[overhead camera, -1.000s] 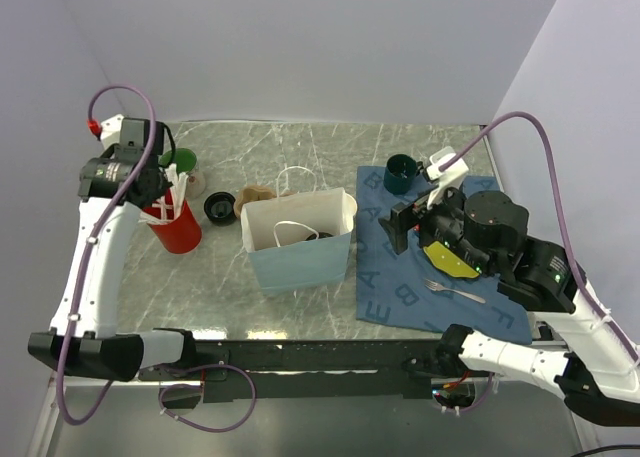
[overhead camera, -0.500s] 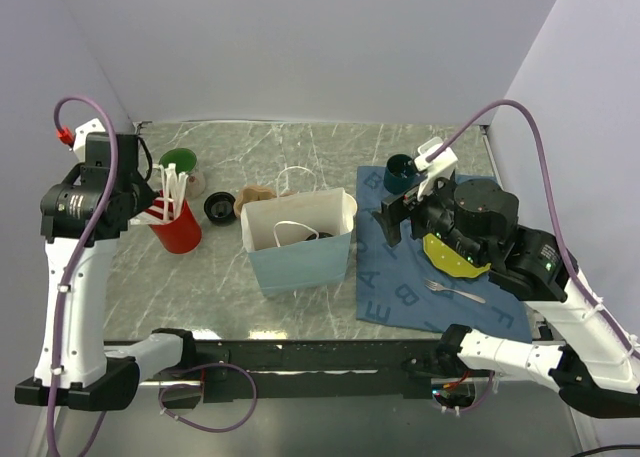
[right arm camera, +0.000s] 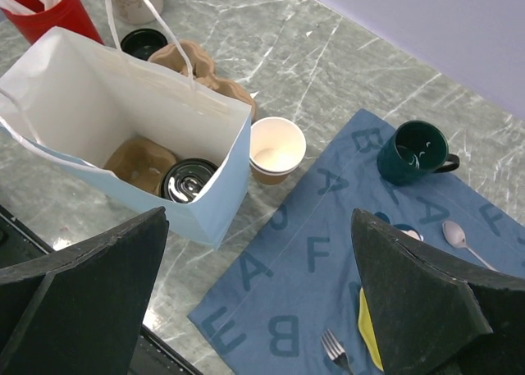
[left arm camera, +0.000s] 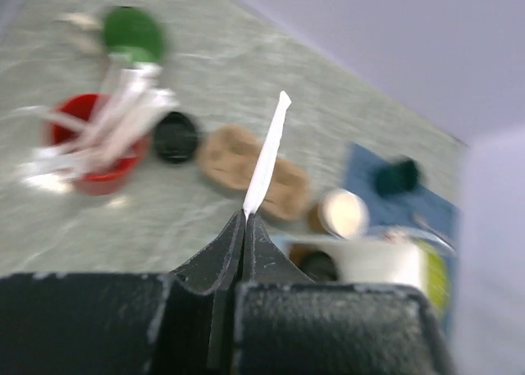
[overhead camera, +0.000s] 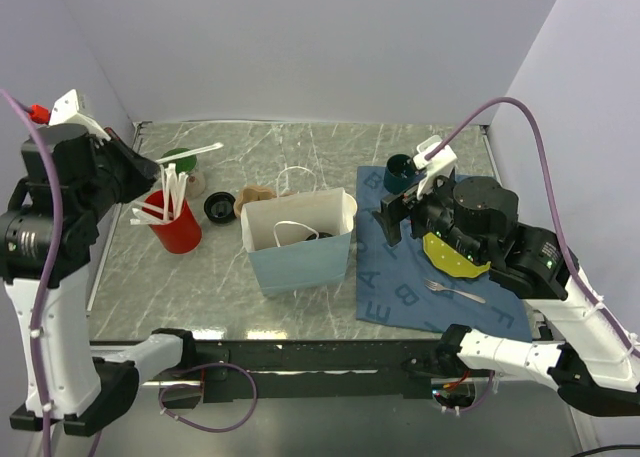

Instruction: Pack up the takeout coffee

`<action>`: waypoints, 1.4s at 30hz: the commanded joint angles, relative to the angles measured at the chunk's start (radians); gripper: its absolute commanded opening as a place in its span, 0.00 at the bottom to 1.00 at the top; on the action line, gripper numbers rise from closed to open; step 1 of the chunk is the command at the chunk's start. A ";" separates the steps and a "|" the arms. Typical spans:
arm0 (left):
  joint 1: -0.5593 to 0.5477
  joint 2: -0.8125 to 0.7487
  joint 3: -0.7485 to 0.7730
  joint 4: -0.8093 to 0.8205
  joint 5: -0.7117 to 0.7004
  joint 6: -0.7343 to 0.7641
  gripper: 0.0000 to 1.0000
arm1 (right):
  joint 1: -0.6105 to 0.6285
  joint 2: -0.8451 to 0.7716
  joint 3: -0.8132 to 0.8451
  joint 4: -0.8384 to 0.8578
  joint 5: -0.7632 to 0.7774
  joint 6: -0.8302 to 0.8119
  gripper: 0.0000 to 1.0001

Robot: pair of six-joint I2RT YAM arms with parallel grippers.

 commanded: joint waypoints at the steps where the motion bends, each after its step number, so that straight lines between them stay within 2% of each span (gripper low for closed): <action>1: 0.000 -0.041 -0.047 0.209 0.416 0.007 0.01 | -0.002 -0.004 0.036 0.008 0.033 0.000 1.00; 9: 0.000 -0.142 -0.217 0.438 0.665 -0.053 0.01 | -0.004 0.034 0.056 -0.018 0.030 0.008 1.00; 14: 0.002 -0.204 -0.411 0.669 0.854 -0.160 0.01 | -0.002 0.053 0.070 -0.023 0.034 0.008 1.00; 18: 0.000 -0.211 -0.562 0.769 1.003 -0.210 0.01 | -0.002 0.073 0.090 -0.029 0.043 0.034 1.00; 20: 0.002 -0.223 -0.586 0.756 1.000 -0.179 0.01 | -0.004 0.080 0.095 -0.029 0.045 0.035 1.00; 28: 0.002 -0.225 -0.610 0.493 0.925 0.022 0.01 | -0.002 0.106 0.113 -0.033 0.060 0.045 1.00; 34: 0.000 -0.208 -0.665 0.412 0.868 0.085 0.01 | -0.002 0.131 0.128 -0.037 0.067 0.032 1.00; 37: 0.002 -0.196 -0.681 0.378 0.796 0.094 0.02 | -0.002 0.146 0.151 -0.047 0.070 0.022 1.00; 39: -0.001 -0.172 -0.690 0.346 0.752 0.089 0.05 | -0.004 0.152 0.168 -0.052 0.076 0.019 1.00; 40: 0.000 -0.167 -0.692 0.341 0.736 0.085 0.13 | -0.002 0.155 0.174 -0.052 0.077 0.019 1.00; 42: 0.000 -0.159 -0.676 0.318 0.689 0.083 0.15 | -0.002 0.155 0.176 -0.050 0.082 0.019 1.00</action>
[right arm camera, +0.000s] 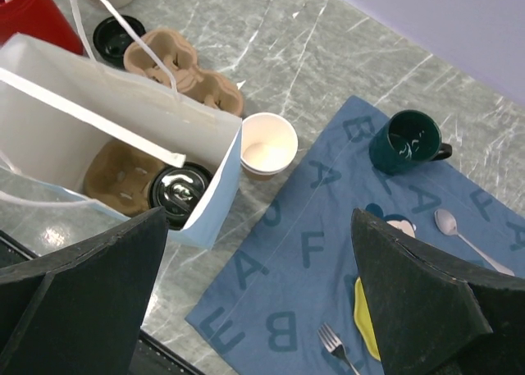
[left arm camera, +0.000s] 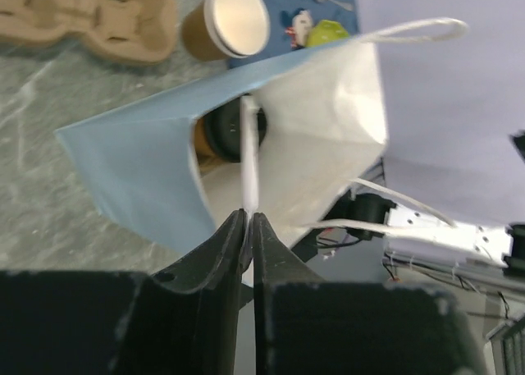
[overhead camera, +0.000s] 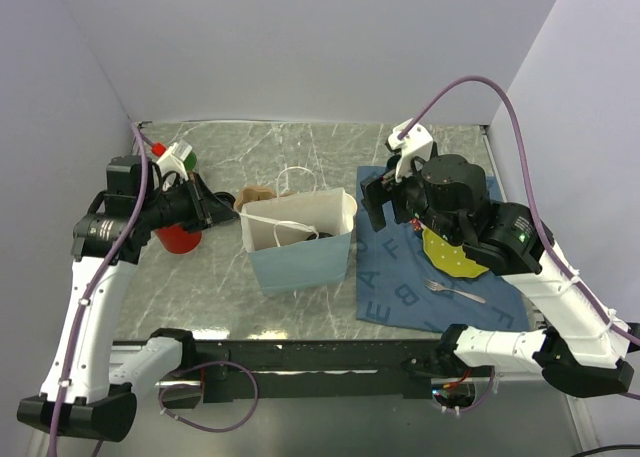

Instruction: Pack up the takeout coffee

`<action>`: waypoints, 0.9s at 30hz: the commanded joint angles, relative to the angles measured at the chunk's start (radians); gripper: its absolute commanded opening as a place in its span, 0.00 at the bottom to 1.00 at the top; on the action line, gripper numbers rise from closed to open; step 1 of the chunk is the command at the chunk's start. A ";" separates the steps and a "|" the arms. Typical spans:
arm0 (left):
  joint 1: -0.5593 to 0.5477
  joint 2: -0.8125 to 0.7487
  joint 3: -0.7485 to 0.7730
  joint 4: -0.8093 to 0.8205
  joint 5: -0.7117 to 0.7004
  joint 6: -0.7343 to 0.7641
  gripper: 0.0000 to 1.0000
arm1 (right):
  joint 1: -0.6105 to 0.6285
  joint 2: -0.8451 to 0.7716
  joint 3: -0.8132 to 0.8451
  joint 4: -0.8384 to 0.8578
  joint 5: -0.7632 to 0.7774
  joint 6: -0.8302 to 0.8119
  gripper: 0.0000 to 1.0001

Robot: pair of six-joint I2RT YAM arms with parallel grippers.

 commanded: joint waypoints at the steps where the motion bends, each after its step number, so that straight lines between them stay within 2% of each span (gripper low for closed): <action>1: 0.001 0.011 0.026 -0.055 -0.115 0.030 0.15 | -0.002 -0.006 0.051 0.014 0.032 -0.009 1.00; 2: -0.002 0.012 0.040 -0.063 -0.135 0.036 0.16 | -0.002 -0.007 0.044 0.014 0.032 -0.003 1.00; 4: -0.001 0.023 0.093 -0.095 -0.212 0.046 0.25 | -0.004 -0.006 0.040 0.014 0.026 0.000 1.00; 6: -0.001 0.029 0.139 -0.097 -0.244 0.052 0.26 | -0.004 0.000 0.044 0.008 0.025 0.012 1.00; 9: -0.001 0.043 0.202 -0.081 -0.276 0.046 0.55 | -0.002 0.016 0.060 -0.003 0.009 0.032 1.00; 10: -0.002 0.055 0.218 -0.069 -0.272 0.041 0.75 | -0.002 0.028 0.069 -0.012 0.003 0.040 1.00; 12: -0.002 0.069 0.262 -0.060 -0.259 0.039 0.97 | -0.002 0.034 0.087 -0.023 -0.014 0.074 1.00; 15: -0.002 0.094 0.301 -0.023 -0.209 0.026 0.99 | -0.002 0.037 0.095 -0.018 -0.029 0.101 1.00; 22: -0.001 0.047 0.226 0.185 -0.068 -0.069 0.99 | -0.002 0.017 0.092 -0.028 0.006 0.267 1.00; 27: -0.002 -0.095 0.010 0.434 -0.028 -0.120 0.99 | -0.004 -0.059 0.034 0.011 0.023 0.476 1.00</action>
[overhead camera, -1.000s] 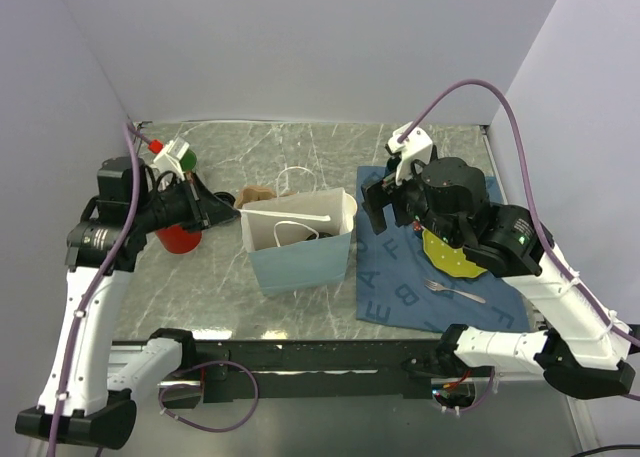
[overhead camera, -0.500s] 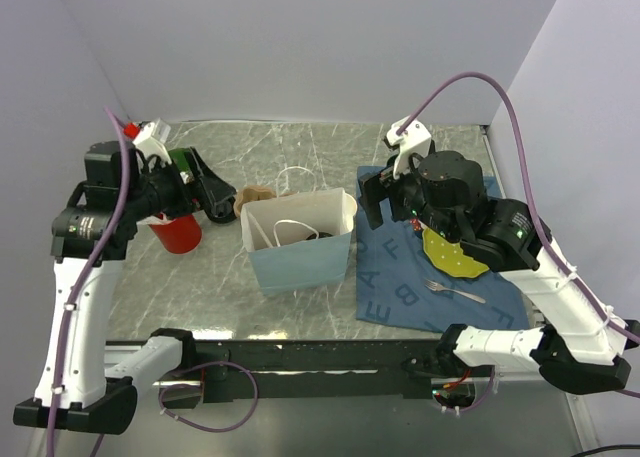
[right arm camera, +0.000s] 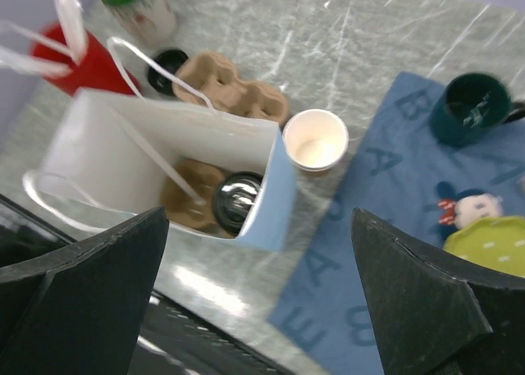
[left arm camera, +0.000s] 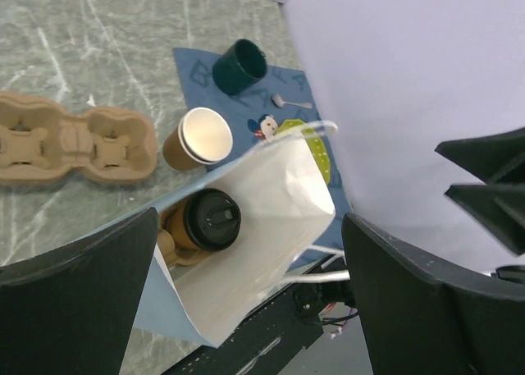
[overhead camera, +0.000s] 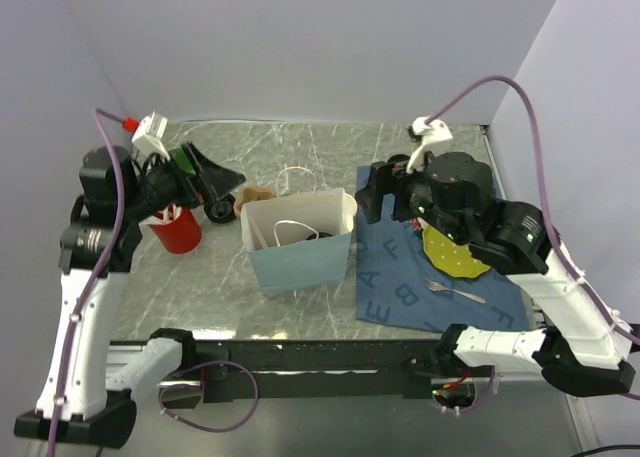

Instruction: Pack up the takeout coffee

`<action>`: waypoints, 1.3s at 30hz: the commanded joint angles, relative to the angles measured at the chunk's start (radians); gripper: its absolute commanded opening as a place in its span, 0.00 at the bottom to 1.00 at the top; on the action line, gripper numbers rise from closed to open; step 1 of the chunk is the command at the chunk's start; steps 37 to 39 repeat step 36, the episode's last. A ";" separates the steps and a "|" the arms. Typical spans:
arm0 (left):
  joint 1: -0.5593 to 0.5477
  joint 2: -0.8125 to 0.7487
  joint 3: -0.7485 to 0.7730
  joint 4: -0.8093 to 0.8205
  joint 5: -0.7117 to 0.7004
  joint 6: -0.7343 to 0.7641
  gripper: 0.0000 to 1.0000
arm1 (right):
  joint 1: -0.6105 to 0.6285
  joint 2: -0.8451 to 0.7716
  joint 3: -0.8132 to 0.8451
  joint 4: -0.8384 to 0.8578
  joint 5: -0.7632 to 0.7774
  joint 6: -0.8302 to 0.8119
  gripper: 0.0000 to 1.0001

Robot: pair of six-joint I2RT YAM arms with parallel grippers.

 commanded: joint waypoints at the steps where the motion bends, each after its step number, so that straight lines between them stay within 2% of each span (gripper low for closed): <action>1: -0.001 -0.146 -0.129 0.252 0.075 -0.070 0.99 | -0.004 -0.102 -0.042 0.059 0.019 0.242 1.00; 5: -0.001 -0.211 -0.201 0.281 0.063 -0.077 1.00 | -0.002 -0.102 -0.036 0.013 0.049 0.323 1.00; 11: -0.001 -0.262 -0.203 0.246 0.054 -0.033 0.99 | -0.002 -0.108 -0.039 -0.004 0.060 0.339 1.00; 39: -0.002 -0.240 -0.111 0.267 0.006 -0.044 0.97 | -0.002 -0.117 -0.034 0.019 0.056 0.282 1.00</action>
